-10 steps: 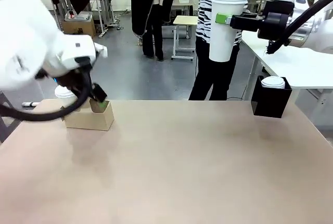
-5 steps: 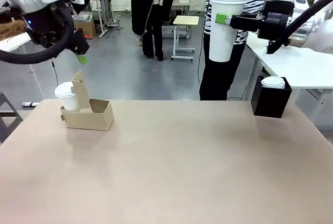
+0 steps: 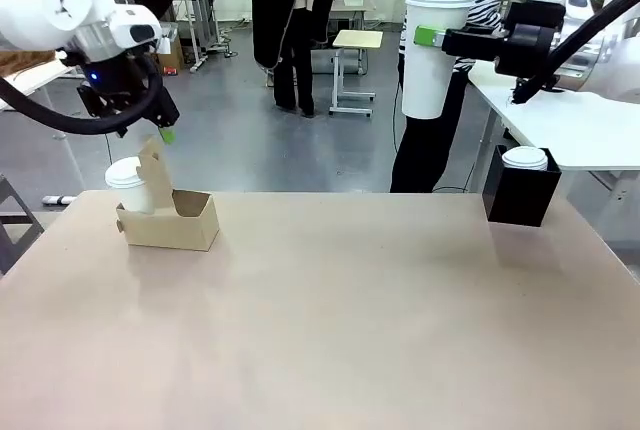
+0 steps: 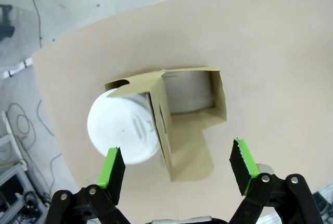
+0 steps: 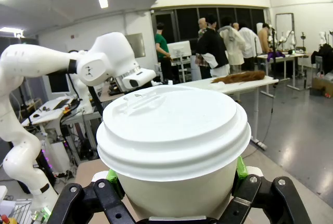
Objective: Pour a drink into a cup and package it in a carrier.
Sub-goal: Position the Cup Carrier in the center of the table.
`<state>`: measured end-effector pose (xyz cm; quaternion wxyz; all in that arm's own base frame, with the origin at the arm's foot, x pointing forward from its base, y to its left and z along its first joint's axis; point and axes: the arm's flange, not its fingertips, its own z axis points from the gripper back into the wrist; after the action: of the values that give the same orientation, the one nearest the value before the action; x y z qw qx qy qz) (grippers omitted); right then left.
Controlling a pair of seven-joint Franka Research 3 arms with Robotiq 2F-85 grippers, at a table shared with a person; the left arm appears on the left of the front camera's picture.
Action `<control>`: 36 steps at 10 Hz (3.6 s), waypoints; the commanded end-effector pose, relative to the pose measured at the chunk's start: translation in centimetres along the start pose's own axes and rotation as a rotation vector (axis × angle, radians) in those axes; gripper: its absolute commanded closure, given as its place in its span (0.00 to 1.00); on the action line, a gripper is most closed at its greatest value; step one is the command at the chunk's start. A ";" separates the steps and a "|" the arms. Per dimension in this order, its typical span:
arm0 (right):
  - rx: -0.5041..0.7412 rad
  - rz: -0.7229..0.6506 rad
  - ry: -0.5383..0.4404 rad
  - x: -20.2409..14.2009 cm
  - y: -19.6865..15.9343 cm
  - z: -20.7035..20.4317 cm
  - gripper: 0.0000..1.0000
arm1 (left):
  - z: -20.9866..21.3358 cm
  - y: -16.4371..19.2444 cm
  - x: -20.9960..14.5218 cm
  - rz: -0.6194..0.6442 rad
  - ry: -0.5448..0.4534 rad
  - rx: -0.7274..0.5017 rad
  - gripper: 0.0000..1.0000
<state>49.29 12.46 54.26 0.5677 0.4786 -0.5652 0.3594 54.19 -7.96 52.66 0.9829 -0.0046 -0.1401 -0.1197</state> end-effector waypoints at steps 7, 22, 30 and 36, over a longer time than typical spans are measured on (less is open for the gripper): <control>0.005 0.020 -0.013 0.4 -0.1 -0.4 0.12 | -2.5 1.3 1.2 0.060 0.008 0.033 0.76; 0.005 0.020 -0.013 0.4 -0.1 -0.4 0.12 | 7.6 -5.5 -2.1 0.133 -0.025 0.018 0.98; 0.005 0.020 -0.013 0.4 -0.1 -0.4 0.12 | 5.8 -24.5 -7.5 0.198 -0.036 -0.026 0.98; 0.005 0.020 -0.013 0.4 -0.1 -0.4 0.12 | -0.9 -28.3 -6.7 0.228 0.039 0.047 0.98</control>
<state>49.33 12.45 54.37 0.5672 0.4779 -0.5659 0.3600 41.30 -33.14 49.18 0.9930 -0.0067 -0.1163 -0.0197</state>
